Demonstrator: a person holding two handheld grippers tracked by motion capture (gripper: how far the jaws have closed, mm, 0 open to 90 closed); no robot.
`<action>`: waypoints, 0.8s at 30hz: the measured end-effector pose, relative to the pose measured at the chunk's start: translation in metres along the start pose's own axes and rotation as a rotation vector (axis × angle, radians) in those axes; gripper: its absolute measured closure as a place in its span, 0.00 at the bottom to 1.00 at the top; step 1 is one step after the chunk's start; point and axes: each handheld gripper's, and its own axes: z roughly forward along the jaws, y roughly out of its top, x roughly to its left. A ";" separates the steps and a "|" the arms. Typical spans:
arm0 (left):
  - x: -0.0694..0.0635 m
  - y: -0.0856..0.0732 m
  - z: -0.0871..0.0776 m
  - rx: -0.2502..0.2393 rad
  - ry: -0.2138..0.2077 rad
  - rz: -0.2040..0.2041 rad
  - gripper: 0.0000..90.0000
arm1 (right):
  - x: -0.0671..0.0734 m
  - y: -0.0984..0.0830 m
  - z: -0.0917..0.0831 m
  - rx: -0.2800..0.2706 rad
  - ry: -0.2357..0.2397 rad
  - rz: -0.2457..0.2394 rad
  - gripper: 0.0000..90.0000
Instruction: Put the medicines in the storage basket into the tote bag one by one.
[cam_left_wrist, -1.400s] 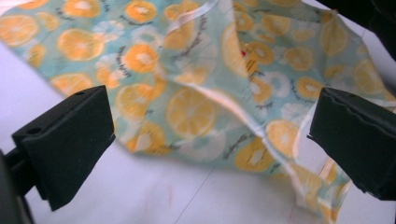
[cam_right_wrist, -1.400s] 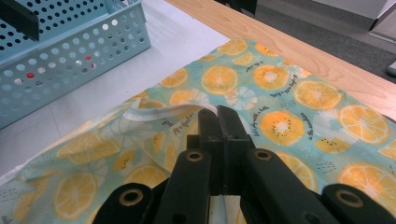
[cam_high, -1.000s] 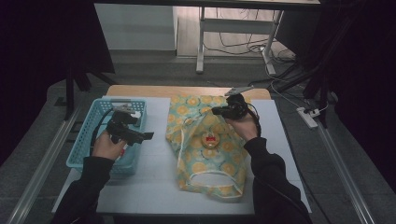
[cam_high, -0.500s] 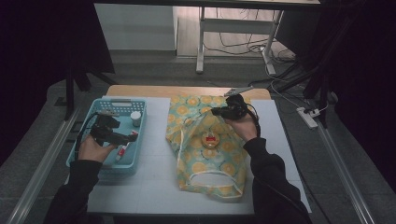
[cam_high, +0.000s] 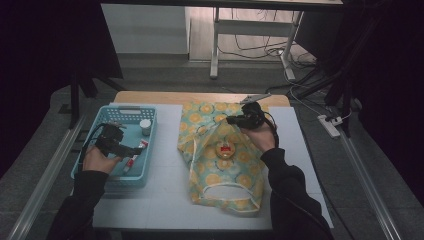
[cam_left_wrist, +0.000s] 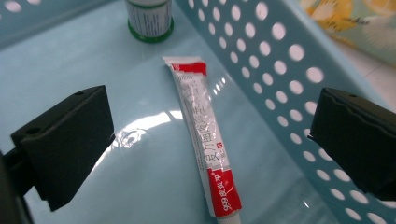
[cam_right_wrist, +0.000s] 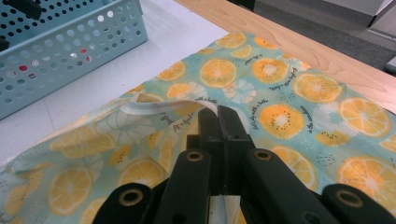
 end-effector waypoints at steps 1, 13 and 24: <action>0.000 0.000 0.003 0.016 0.005 -0.002 0.00 | 0.000 0.000 0.000 0.000 0.000 0.000 1.00; 0.000 0.004 0.030 0.187 0.034 0.021 0.00 | 0.000 0.000 0.000 -0.001 0.006 -0.003 1.00; -0.003 0.003 0.037 0.262 0.072 0.044 0.25 | 0.000 -0.001 0.000 -0.003 0.007 -0.001 1.00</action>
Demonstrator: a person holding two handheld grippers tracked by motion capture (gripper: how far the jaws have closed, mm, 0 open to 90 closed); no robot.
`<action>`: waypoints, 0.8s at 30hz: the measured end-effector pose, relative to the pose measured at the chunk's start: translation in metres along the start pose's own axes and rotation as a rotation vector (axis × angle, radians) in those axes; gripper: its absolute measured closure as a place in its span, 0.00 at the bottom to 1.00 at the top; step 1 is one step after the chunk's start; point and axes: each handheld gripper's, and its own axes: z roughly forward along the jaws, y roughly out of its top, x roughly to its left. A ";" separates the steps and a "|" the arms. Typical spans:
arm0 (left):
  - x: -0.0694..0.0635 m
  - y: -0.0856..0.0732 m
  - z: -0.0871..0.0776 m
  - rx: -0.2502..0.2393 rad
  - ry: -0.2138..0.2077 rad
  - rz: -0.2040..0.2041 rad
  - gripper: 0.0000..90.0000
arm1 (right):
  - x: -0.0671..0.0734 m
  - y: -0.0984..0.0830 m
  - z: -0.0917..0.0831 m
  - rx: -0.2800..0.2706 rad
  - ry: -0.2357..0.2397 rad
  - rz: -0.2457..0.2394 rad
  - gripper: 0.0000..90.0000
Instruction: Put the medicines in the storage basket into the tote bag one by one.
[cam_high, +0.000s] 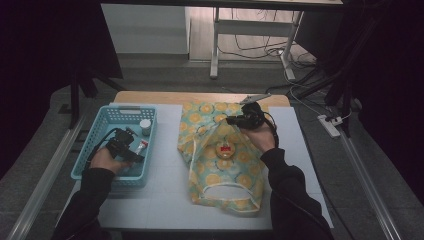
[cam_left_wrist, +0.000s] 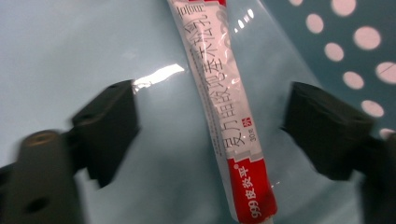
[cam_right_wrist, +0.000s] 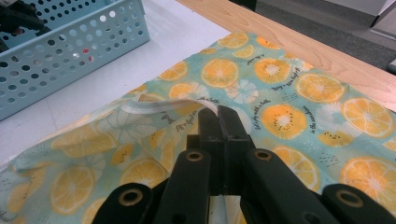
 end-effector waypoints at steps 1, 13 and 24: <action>0.000 0.000 0.000 0.001 0.000 -0.002 0.31 | 0.000 0.000 0.000 0.000 0.000 0.000 1.00; 0.006 0.000 -0.006 0.031 -0.061 -0.036 0.74 | -0.002 -0.002 -0.002 -0.003 -0.002 0.005 1.00; 0.009 0.001 -0.008 0.044 -0.061 -0.113 0.82 | -0.001 -0.003 -0.002 -0.004 -0.004 0.008 1.00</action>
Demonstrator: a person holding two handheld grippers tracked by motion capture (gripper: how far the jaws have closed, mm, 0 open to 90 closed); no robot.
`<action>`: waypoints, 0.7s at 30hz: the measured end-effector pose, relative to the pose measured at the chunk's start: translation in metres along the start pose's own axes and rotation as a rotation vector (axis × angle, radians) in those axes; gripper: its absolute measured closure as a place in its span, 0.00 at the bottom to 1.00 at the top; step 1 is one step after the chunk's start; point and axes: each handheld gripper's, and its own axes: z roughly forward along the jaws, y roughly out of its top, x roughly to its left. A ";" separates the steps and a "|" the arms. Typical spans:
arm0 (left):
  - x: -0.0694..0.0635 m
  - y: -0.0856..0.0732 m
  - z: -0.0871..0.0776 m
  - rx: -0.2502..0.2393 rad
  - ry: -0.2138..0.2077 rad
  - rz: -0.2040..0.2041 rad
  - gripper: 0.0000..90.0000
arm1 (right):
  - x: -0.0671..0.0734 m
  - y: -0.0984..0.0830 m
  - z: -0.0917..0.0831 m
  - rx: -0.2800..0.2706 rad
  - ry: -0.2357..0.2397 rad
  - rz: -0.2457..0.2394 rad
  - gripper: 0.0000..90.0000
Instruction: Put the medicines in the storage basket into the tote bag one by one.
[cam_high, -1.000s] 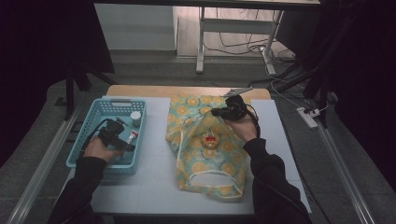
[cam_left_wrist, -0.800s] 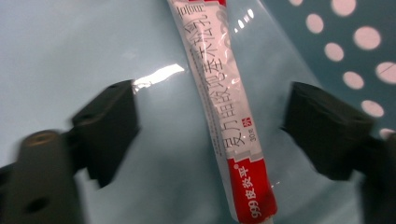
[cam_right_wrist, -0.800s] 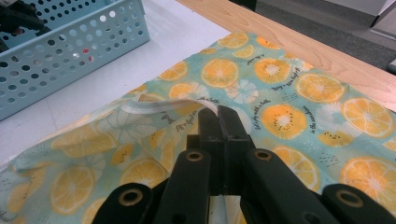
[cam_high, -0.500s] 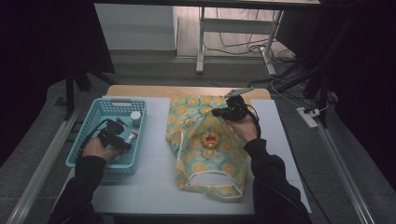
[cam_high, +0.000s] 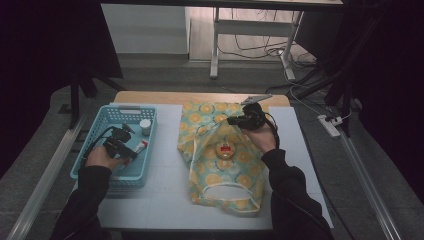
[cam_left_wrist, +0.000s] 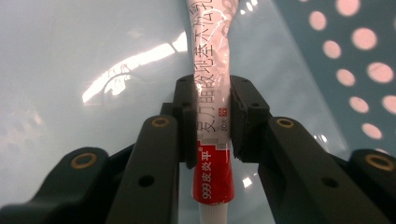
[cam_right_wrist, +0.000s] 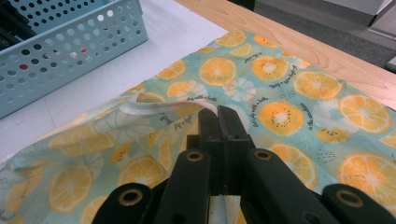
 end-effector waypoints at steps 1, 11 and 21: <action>0.000 0.000 -0.001 -0.012 0.002 0.001 0.82 | 0.000 0.000 0.000 -0.002 0.000 -0.001 1.00; -0.004 0.001 -0.025 -0.113 -0.014 0.046 0.83 | 0.000 0.002 -0.003 -0.009 -0.002 0.000 1.00; -0.011 -0.002 -0.048 -0.181 -0.012 0.053 0.83 | 0.001 0.004 -0.003 -0.012 -0.005 0.002 1.00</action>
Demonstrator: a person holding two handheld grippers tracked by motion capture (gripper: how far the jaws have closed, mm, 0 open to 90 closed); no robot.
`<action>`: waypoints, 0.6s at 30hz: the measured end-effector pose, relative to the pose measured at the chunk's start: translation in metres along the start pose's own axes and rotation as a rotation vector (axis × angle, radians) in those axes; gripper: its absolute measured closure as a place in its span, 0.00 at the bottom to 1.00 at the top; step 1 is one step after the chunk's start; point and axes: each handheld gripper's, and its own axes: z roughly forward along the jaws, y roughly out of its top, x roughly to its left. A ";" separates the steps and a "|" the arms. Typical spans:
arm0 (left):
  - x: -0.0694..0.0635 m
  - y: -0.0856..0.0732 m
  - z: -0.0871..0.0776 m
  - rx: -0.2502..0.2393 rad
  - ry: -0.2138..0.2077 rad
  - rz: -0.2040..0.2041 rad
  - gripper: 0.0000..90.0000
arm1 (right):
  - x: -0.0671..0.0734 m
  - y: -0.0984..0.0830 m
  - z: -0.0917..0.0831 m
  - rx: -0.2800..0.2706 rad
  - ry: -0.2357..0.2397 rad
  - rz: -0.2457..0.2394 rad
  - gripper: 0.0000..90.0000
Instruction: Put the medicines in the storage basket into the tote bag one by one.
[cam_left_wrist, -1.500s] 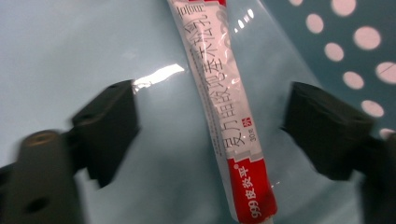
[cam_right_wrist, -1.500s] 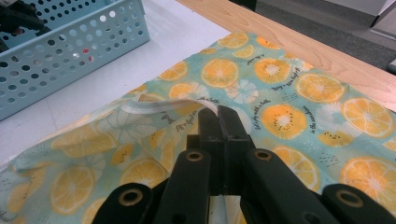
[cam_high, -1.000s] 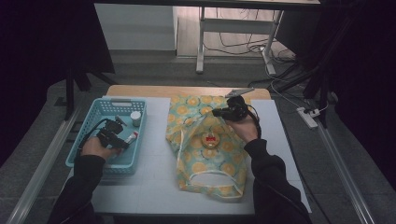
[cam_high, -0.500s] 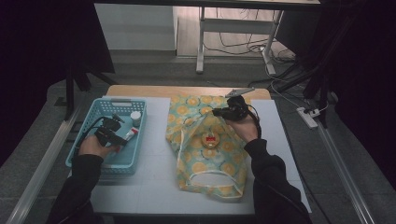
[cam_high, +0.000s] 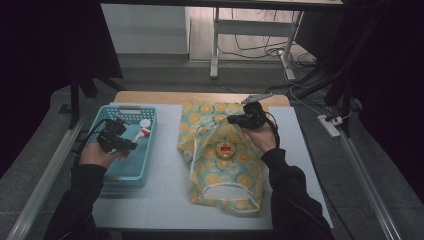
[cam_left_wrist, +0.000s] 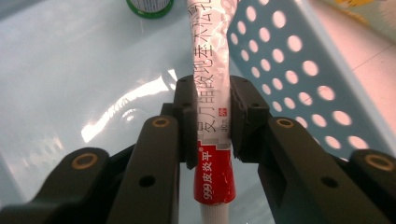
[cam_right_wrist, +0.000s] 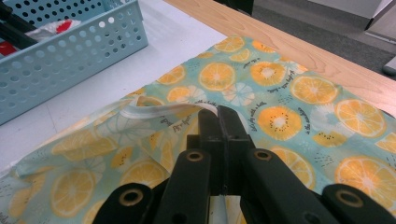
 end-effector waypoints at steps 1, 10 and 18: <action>0.000 0.000 -0.002 -0.009 -0.006 0.001 0.83 | 0.000 0.000 0.000 0.001 0.000 -0.001 1.00; -0.009 0.005 -0.018 -0.070 -0.039 0.019 0.83 | 0.002 0.001 0.002 0.004 0.004 -0.005 1.00; -0.030 0.014 -0.029 -0.103 -0.087 0.084 0.83 | 0.002 0.003 0.000 -0.001 0.001 -0.005 1.00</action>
